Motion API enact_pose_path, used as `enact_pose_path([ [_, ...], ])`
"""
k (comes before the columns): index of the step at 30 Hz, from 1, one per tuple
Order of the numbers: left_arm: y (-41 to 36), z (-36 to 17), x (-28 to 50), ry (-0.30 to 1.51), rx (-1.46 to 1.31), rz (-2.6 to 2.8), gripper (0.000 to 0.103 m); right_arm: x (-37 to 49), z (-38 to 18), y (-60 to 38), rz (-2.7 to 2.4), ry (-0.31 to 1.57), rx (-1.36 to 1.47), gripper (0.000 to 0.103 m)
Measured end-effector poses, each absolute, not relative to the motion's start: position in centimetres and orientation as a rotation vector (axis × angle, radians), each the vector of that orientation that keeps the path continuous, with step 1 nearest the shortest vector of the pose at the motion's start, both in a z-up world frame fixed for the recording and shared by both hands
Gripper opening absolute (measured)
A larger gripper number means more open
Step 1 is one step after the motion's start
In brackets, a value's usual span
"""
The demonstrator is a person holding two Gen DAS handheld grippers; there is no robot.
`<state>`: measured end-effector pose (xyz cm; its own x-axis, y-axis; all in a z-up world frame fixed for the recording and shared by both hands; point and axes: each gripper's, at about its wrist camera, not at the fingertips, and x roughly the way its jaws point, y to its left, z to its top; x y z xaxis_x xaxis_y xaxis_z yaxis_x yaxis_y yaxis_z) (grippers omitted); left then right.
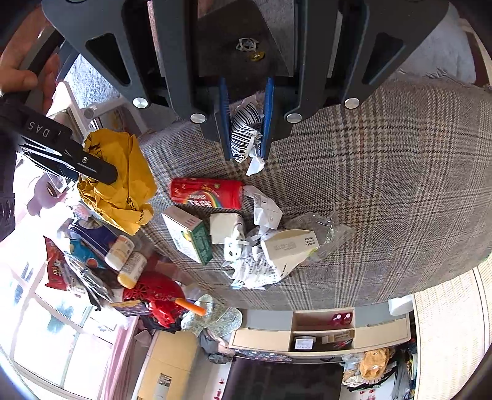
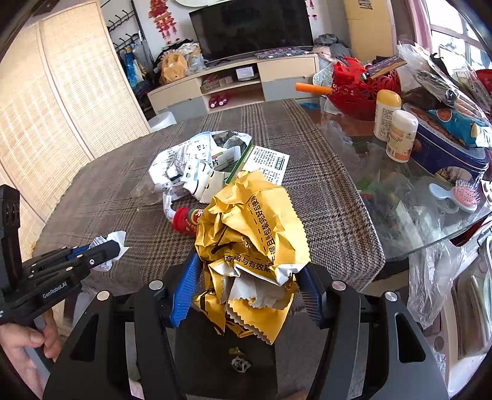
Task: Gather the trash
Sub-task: 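Carry both items over the bin and open both grippers to drop them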
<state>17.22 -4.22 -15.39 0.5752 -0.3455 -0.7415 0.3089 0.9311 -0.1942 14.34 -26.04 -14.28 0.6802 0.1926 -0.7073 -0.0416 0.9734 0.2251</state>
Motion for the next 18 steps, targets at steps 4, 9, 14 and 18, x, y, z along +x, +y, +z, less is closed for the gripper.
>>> enact_pose_path([
  [4,-4.3,-14.6,13.5,0.861,-0.019,-0.379,0.016,11.2,-14.0,-25.9,0.151,0.807,0.205,0.06],
  [9,-3.4,-15.3,8.7,0.875,-0.027,-0.381,0.016,7.7,-15.0,-25.3,0.166,0.835,0.195,0.06],
  [14,-3.1,-17.3,5.2,0.895,-0.043,-0.384,0.017,5.4,-17.5,-24.5,0.19,0.902,0.198,0.061],
  [18,-3.7,-20.1,3.9,0.934,-0.036,-0.396,0.017,5.0,-20.0,-23.6,0.207,0.961,0.201,0.06],
])
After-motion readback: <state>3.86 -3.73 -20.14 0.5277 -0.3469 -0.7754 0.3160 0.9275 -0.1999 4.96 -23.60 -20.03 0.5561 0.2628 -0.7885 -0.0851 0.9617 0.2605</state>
